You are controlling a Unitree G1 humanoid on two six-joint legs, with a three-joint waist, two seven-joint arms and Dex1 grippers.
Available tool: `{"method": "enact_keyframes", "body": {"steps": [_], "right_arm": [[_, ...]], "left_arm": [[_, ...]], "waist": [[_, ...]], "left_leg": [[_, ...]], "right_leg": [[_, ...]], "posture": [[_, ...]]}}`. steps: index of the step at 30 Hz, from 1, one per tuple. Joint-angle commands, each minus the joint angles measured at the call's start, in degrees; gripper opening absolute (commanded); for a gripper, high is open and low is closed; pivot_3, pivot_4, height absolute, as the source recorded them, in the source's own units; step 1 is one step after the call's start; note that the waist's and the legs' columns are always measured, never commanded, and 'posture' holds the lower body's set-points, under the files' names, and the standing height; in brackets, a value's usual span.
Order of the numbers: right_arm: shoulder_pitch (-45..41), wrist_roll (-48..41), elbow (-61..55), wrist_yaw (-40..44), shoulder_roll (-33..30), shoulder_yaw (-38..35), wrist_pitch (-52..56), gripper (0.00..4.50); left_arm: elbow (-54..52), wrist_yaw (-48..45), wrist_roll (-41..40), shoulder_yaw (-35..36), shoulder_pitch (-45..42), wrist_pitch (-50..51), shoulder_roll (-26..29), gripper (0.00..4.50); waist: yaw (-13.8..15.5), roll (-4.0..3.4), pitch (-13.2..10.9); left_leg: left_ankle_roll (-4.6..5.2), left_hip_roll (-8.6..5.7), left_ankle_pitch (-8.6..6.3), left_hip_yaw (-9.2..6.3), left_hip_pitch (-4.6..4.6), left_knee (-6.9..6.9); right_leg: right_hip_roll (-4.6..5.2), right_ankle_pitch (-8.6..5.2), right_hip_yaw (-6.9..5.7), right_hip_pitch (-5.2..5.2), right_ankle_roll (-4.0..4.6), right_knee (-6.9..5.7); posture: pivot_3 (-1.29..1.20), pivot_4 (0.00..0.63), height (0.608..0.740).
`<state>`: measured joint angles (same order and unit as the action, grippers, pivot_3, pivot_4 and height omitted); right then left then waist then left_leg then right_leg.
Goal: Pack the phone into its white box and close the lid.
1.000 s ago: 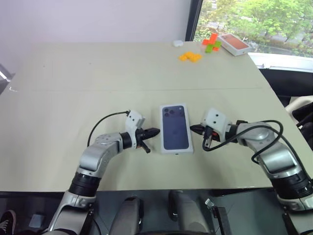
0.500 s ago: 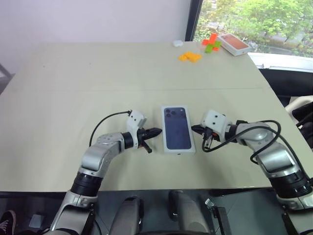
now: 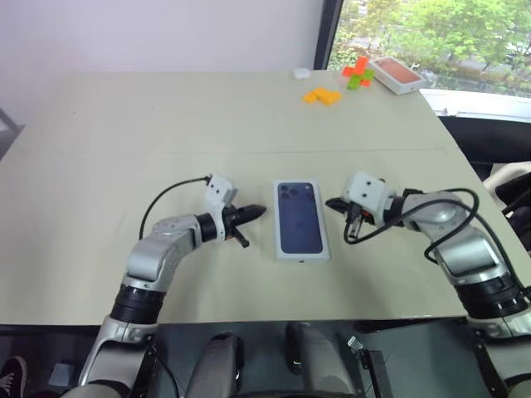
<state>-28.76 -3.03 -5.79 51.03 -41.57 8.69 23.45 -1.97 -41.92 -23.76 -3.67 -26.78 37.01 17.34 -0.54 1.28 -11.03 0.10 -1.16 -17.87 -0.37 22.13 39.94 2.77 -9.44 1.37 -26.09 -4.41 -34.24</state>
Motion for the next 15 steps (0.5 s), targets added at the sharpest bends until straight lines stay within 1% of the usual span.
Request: {"method": "enact_keyframes", "body": {"steps": [1,4,9,12,15], "right_arm": [[-2.25,-1.39,0.59,-2.25,2.7,-1.9,0.31,0.02],[-4.29,0.28,2.78,-5.93,5.9,-1.36,-0.76,0.02],[-5.79,5.46,6.9,-11.39,9.77,2.18,-1.14,0.02],[-3.7,8.82,7.14,-11.48,9.09,5.42,-1.97,0.02],[-1.67,8.79,5.72,-9.77,8.43,6.37,0.22,0.02]], "left_arm": [[2.46,0.89,-0.23,0.45,-3.26,-1.42,-1.61,0.0],[6.12,2.58,0.84,0.27,-5.98,-3.12,-4.03,0.0],[12.94,6.29,5.46,-1.35,-7.83,-7.27,-6.99,0.0],[14.8,7.81,7.5,-2.56,-7.56,-5.43,-7.13,0.0],[14.36,7.16,8.86,-4.46,-6.04,-3.58,-5.82,0.0]], "waist": [[0.0,0.0,0.0],[-0.04,0.0,0.0],[-0.06,0.0,0.01],[-0.08,0.0,0.01],[-0.08,-0.02,0.04]], "left_leg": [[0.0,0.0,0.0,-0.01,0.0,0.0],[0.0,-0.02,0.0,0.0,0.0,0.01],[-0.01,-0.03,0.0,0.01,-0.01,0.01],[-0.01,-0.04,0.0,0.01,0.0,0.0],[0.0,-0.04,0.0,0.01,-0.05,0.01]], "right_leg": [[0.01,0.0,0.0,0.01,0.0,-0.01],[0.01,0.02,0.0,0.01,0.01,-0.01],[0.01,0.03,0.0,-0.01,0.02,-0.03],[0.02,0.03,0.0,-0.04,0.02,-0.07],[0.03,0.03,0.0,0.02,0.02,-0.08]], "posture": [[0.0,0.15,0.74],[0.0,0.15,0.74],[0.0,0.15,0.74],[0.0,0.15,0.74],[0.0,0.15,0.74]]}}
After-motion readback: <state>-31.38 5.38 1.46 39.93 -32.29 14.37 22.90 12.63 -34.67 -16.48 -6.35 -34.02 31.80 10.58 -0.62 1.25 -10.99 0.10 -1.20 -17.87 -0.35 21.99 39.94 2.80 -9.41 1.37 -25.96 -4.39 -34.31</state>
